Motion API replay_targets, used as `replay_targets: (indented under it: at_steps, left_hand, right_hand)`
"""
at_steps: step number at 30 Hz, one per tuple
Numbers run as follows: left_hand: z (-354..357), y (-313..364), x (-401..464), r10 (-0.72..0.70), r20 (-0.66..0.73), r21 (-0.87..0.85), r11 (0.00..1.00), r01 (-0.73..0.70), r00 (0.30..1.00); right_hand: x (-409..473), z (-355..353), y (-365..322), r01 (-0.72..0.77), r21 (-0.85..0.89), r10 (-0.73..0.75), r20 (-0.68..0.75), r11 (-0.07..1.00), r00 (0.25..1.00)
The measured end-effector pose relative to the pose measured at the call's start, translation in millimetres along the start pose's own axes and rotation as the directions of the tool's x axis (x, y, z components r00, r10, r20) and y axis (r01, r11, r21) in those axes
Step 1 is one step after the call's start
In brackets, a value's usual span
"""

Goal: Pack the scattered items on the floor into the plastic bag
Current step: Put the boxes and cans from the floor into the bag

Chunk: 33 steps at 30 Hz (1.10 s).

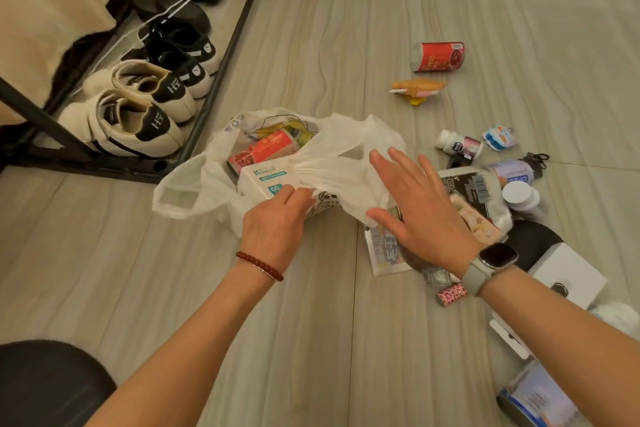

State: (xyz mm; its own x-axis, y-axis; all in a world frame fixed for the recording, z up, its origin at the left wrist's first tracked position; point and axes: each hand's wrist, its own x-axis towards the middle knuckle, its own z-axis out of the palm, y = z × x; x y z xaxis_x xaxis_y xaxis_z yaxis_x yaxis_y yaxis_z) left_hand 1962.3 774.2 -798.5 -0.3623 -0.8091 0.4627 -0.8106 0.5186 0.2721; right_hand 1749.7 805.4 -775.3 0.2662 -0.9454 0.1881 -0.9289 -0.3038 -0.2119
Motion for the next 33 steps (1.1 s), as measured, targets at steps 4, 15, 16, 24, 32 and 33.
replay_targets:
  at_steps: [4,15,16,24,32,33]
  left_hand:
    - [-21,3,-10,0.178,-0.061,-0.102,0.978,-0.183,0.982]
    - [4,3,-78,0.235,0.368,0.027,0.964,-0.263,0.899]
    - [5,4,-78,0.221,0.380,0.040,0.966,-0.254,0.898]
    - [-2,-9,-101,0.169,0.540,0.092,0.962,-0.257,0.825]
    - [-23,-48,-114,0.068,0.509,0.157,0.973,-0.171,0.858]
    - [-24,-50,-119,0.081,0.496,0.146,0.974,-0.176,0.864]
  right_hand:
    - [3,6,8,0.087,-0.169,-0.107,-0.108,0.982,0.988]
    - [-40,33,1,-0.120,-0.345,0.255,0.380,0.931,0.889]
    - [-45,37,-1,-0.065,-0.358,0.210,0.383,0.931,0.899]
    - [-80,61,-10,0.106,-0.152,0.016,0.639,0.983,0.769]
    - [-59,51,-41,-0.108,-0.058,0.122,0.374,0.992,0.919]
    - [-54,54,-41,-0.007,-0.061,0.024,0.283,0.998,0.959]
